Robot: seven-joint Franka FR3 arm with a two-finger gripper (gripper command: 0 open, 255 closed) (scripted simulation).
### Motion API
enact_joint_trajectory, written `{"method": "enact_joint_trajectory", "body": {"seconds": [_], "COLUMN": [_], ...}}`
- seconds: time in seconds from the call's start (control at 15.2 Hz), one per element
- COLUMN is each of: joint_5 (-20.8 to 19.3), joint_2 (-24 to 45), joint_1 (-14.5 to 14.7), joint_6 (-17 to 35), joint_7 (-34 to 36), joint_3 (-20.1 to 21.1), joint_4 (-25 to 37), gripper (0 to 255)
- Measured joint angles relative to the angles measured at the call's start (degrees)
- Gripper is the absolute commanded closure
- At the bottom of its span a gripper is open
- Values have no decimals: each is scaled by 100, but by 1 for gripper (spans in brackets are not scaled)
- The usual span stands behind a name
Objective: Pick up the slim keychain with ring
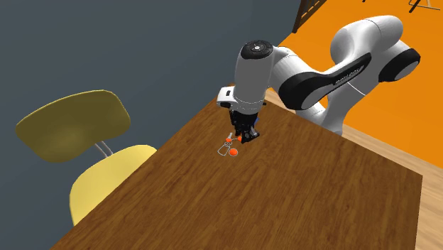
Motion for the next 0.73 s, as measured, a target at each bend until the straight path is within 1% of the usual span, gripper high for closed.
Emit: {"method": "enact_joint_trajectory", "body": {"seconds": [0.26, 0.73], "joint_5": [0, -5], "joint_2": [89, 207], "joint_1": [4, 3], "joint_6": [-176, -701], "joint_7": [-3, 15], "joint_3": [-4, -4], "joint_4": [158, 780], "gripper": [255, 255]}}
